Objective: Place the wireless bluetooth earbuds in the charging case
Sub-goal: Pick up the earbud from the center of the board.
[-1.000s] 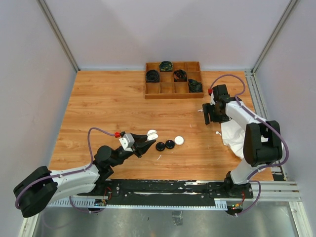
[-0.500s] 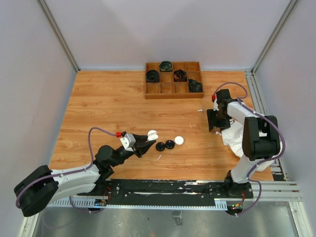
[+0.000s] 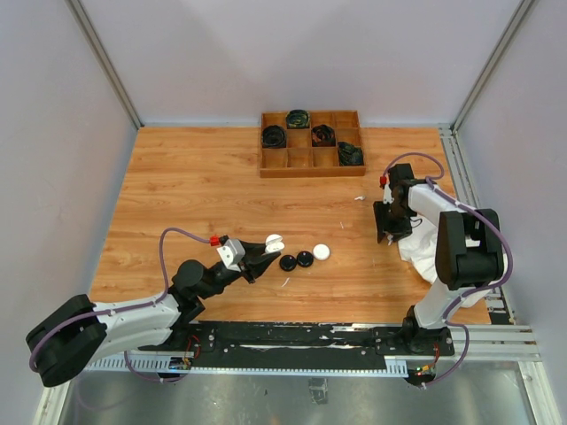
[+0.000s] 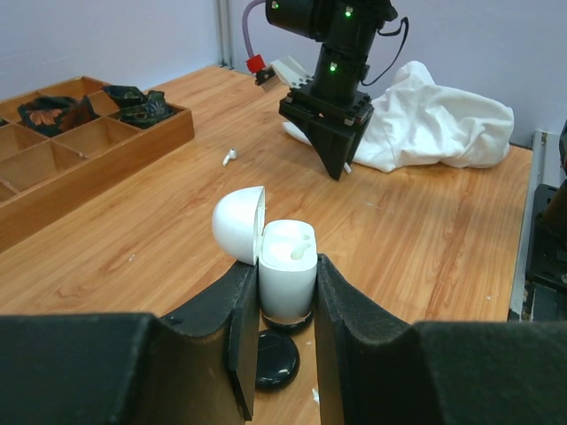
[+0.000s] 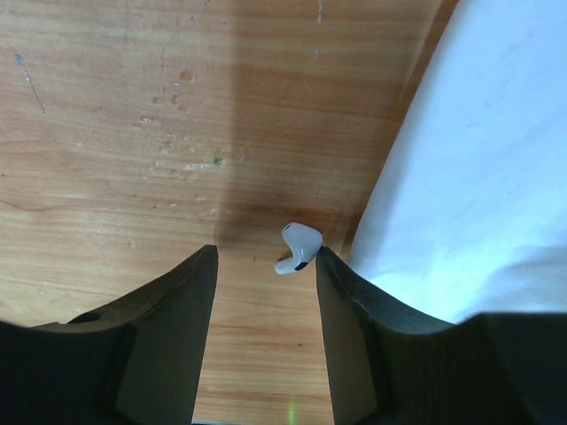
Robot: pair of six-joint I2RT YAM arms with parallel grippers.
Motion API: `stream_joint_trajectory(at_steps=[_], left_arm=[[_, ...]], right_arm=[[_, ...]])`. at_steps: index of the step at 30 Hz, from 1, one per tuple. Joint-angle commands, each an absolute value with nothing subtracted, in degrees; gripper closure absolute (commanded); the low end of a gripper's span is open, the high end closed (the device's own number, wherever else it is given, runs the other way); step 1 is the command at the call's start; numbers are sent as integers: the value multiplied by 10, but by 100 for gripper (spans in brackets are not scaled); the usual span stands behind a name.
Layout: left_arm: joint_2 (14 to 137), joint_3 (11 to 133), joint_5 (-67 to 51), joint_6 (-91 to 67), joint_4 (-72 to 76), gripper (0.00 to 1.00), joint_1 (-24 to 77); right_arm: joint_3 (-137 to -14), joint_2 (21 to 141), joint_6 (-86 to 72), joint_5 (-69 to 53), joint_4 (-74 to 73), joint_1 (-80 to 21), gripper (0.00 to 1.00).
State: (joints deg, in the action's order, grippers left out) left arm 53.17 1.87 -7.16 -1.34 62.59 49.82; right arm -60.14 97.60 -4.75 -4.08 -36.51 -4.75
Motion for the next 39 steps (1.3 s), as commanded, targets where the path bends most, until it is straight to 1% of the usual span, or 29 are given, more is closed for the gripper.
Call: stream_joint_trajectory(at_steps=[1, 7, 20, 27, 39], left_arm=[[533, 31, -72, -13, 633, 100, 495], [533, 33, -73, -14, 630, 100, 495], [543, 39, -75, -16, 623, 100, 495], [546, 46, -74, -17, 610, 100, 495], [554, 54, -68, -19, 594, 100, 495]], right_arm=[[-590, 964, -56, -30, -382, -41, 51], [-594, 971, -70, -6, -363, -41, 52], [-594, 982, -115, 29, -349, -41, 60], [-594, 991, -128, 34, -343, -40, 67], [-589, 996, -141, 45, -337, -33, 71]])
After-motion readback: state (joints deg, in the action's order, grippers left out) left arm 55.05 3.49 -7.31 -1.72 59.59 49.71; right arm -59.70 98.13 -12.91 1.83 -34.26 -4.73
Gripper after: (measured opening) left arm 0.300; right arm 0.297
